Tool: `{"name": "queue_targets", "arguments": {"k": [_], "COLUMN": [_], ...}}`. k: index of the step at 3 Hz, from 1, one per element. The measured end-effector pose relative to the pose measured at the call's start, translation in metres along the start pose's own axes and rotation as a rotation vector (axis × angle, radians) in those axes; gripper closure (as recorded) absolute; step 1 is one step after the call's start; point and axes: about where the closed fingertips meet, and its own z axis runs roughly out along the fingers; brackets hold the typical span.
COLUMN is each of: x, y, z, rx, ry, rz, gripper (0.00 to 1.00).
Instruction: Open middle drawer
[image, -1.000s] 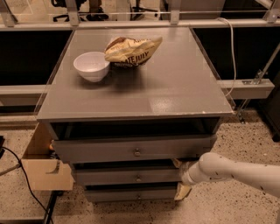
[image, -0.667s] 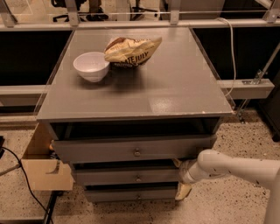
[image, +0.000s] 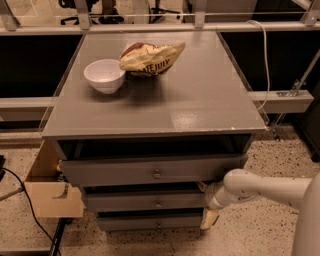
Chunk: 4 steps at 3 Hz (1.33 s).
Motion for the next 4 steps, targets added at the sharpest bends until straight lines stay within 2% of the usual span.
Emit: {"name": "queue_targets", "arguments": {"k": [2, 4], "x": [0.003, 0.011], "y": [0.008, 0.027], "z": [-0.003, -0.012], "rx": [-0.023, -0.074], "ry": [0.023, 0.049], "rz": [0.02, 0.055], "gripper": [0.0, 0.0]}}
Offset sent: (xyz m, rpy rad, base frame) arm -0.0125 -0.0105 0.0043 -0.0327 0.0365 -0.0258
